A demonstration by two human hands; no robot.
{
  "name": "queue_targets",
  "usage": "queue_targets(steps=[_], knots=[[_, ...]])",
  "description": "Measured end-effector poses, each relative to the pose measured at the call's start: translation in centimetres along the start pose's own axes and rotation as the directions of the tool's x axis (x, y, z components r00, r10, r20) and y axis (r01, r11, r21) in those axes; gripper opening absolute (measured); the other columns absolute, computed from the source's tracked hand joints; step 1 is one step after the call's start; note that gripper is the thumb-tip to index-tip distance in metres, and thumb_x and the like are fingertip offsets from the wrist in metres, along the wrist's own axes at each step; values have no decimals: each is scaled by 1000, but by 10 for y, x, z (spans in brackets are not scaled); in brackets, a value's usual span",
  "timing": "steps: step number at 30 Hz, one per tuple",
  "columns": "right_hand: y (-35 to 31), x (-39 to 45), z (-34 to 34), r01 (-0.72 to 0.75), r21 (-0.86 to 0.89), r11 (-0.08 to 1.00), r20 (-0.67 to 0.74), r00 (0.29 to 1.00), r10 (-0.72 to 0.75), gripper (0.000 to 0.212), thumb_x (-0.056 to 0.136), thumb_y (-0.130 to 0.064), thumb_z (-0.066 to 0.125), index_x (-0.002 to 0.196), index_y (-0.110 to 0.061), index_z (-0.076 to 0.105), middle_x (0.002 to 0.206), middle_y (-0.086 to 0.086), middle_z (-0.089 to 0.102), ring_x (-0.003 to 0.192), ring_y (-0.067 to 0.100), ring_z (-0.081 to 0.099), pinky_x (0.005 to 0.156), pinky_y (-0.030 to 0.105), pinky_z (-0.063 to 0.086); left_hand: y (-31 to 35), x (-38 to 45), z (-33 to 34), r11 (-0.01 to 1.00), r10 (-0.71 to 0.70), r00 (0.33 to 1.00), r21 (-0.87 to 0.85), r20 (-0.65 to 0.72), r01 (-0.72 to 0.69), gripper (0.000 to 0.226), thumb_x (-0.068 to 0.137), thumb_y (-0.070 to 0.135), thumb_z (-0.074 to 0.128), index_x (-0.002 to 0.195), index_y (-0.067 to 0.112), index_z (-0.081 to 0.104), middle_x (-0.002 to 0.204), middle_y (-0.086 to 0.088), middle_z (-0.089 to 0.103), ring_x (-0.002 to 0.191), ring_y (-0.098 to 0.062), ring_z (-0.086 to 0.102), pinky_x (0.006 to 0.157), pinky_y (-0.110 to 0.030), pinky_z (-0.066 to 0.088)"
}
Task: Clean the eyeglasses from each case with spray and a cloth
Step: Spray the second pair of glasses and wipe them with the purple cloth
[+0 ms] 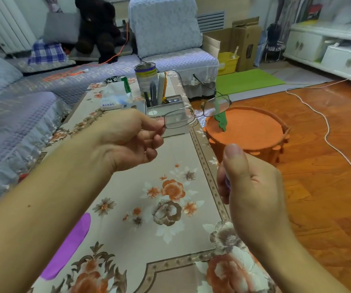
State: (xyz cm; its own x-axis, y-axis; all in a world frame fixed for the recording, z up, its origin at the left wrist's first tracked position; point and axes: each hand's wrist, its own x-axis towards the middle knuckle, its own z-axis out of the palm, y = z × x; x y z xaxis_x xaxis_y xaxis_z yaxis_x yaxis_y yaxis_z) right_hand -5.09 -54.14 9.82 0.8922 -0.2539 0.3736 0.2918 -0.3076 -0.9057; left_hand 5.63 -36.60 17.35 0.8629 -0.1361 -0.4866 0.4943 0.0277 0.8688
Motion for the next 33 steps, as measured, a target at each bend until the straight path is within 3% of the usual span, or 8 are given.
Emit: queue_targets(steps=[12, 17, 23, 29, 33], knots=[[2, 4, -5, -11, 21, 1000, -16, 1000, 11, 78, 91, -67, 30, 61, 2, 49, 56, 21, 47, 55, 40, 46, 50, 59, 41, -3, 7, 5, 1000, 17, 1000, 11, -13, -17, 17, 93, 3, 56, 103, 15, 64, 72, 1, 60, 59, -10, 46, 57, -23, 29], [8, 17, -24, -118, 159, 980, -131, 982, 139, 75, 84, -76, 32, 63, -9, 57, 49, 3, 52, 46, 17, 48, 49, 31, 34, -2, 9, 4, 1000, 19, 1000, -2, -12, -19, 17, 94, 4, 57, 105, 14, 65, 73, 1, 61, 58, -10, 46, 57, -23, 29], [11, 28, -40, -141, 206, 968, -211, 960, 185, 71, 92, -68, 33, 61, -6, 51, 51, 5, 51, 45, 20, 45, 43, 24, 32, 7, 11, 0, 999, -2, 1000, -39, 10, 2, 17, 93, 4, 56, 103, 13, 67, 75, -1, 61, 60, -10, 46, 58, -22, 29], [10, 29, -41, -112, 193, 975, -226, 962, 155, 70, 93, -66, 33, 62, -6, 52, 49, 4, 50, 43, 18, 45, 41, 24, 32, 12, 15, 7, 1000, -13, 999, 8, 31, 12, 16, 92, 5, 57, 101, 12, 69, 71, -1, 61, 62, -9, 45, 59, -21, 29], [11, 27, -40, -85, 149, 985, -220, 968, 117, 70, 89, -69, 32, 61, -10, 57, 47, 4, 52, 42, 17, 45, 47, 29, 34, 12, 16, 12, 1000, -12, 999, 22, 30, 11, 18, 94, 5, 56, 102, 10, 70, 72, -2, 60, 62, -9, 45, 59, -21, 29]])
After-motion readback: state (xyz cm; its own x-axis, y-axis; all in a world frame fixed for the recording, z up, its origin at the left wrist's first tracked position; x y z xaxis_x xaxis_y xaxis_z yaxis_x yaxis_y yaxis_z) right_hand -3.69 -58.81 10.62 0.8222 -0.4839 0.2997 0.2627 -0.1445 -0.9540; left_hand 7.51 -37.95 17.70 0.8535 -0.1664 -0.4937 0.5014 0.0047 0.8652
